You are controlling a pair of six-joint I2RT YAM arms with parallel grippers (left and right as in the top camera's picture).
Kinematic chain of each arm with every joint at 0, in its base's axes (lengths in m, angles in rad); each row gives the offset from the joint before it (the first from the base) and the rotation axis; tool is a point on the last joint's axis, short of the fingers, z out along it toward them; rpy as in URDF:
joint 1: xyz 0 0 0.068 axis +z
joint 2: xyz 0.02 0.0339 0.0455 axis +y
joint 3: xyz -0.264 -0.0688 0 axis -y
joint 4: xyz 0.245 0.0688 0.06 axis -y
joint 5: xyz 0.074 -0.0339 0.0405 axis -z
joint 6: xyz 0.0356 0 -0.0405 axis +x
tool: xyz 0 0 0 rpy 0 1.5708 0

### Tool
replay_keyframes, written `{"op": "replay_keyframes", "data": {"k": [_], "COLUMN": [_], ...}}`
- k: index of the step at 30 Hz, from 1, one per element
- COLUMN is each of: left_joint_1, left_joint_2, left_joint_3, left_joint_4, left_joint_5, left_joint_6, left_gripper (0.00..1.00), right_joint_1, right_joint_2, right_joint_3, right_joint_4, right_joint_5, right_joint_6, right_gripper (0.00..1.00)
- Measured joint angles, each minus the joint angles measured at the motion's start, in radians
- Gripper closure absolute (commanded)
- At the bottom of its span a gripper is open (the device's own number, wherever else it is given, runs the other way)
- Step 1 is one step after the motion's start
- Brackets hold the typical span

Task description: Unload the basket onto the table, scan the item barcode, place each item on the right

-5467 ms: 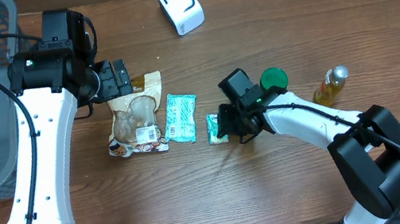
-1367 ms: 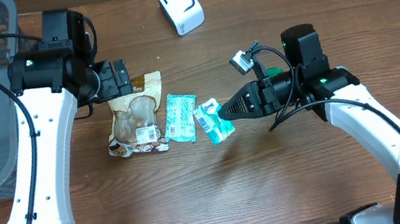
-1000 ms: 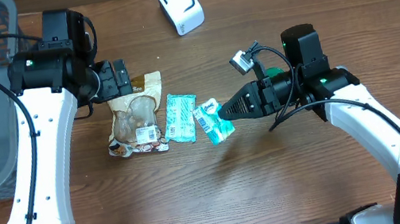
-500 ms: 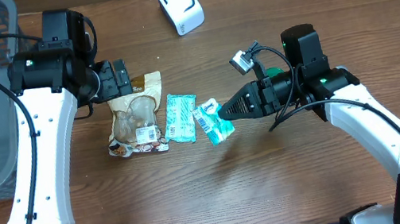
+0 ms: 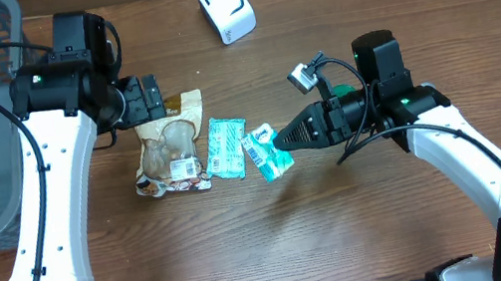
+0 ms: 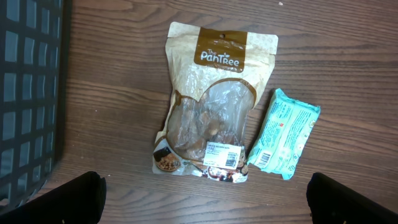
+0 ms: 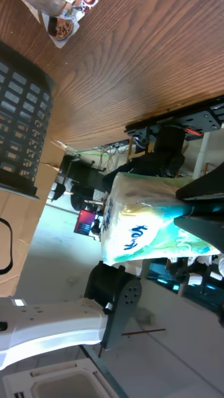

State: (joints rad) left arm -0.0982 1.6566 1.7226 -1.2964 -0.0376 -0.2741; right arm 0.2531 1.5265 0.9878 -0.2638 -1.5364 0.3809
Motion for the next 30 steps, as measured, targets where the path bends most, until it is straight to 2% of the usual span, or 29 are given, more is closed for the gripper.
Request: {"op": "replay_keyframes", "data": {"k": [6,11,17,22,30], "left_joint_1": [0.0,0.0,0.0,0.0,0.0], "left_joint_2": [0.0,0.0,0.0,0.0,0.0], "left_joint_3": [0.0,0.0,0.0,0.0,0.0], "left_joint_4": [0.0,-0.001,0.0,0.0,0.0], "left_joint_5": [0.0,0.0,0.0,0.0,0.0], "left_joint_6": [0.0,0.0,0.0,0.0,0.0], "left_gripper": [0.0,0.0,0.01,0.0,0.0], "right_joint_1": [0.0,0.0,0.026,0.129,0.24], "right_joint_2": [0.0,0.0,0.0,0.0,0.0], "right_joint_3": [0.0,-0.001,-0.001,-0.001,-0.001], "right_joint_4": [-0.019,-0.12,-0.244,-0.307,-0.336], "right_joint_5": [0.018,0.148,0.427,0.708,1.102], "right_joint_6": [0.009,0.014,0.013,0.013,0.046], "right_gripper": [0.96,0.96,0.96,0.96,0.96]}}
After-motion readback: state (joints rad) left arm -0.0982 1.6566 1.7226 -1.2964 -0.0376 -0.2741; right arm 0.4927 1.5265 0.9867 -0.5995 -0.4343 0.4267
